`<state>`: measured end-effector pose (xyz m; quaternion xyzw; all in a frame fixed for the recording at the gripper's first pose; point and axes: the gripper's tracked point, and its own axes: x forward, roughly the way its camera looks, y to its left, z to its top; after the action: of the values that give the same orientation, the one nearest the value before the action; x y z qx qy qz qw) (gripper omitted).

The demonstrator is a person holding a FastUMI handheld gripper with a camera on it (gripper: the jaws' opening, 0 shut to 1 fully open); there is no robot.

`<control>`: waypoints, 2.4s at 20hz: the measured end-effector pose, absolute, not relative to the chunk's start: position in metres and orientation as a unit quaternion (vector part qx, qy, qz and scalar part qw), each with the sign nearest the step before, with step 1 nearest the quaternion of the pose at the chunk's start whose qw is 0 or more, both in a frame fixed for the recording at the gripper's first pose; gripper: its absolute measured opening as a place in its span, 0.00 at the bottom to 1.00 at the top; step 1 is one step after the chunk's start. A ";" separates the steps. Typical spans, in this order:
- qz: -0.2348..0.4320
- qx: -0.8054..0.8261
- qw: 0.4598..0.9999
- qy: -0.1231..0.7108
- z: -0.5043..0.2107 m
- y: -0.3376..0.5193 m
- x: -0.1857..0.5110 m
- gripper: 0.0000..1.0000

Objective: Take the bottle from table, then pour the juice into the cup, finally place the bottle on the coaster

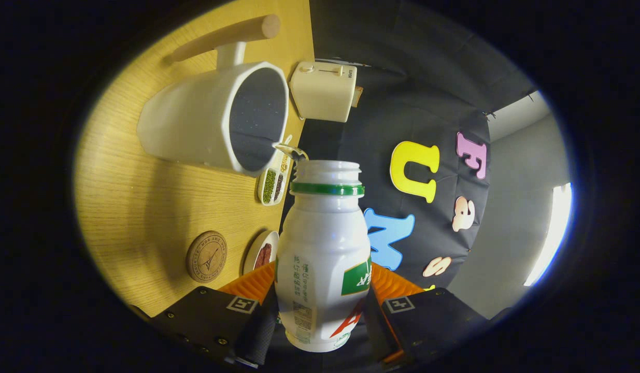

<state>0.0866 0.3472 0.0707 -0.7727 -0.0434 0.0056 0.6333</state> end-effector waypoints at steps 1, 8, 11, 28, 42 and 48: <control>0.004 -0.774 0.632 -0.044 0.071 0.347 0.086 0.74; 0.000 -0.782 0.621 -0.047 0.072 0.347 0.085 0.74; -0.005 -0.789 0.612 -0.054 0.077 0.348 0.086 0.74; -0.017 -0.818 0.571 -0.065 0.084 0.350 0.083 0.74; -0.025 -0.849 0.521 -0.081 0.097 0.353 0.081 0.74; -0.027 -0.861 0.502 -0.078 0.108 0.356 0.078 0.73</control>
<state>0.0776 0.3556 0.1077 -0.8610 -0.0778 -0.0267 0.5020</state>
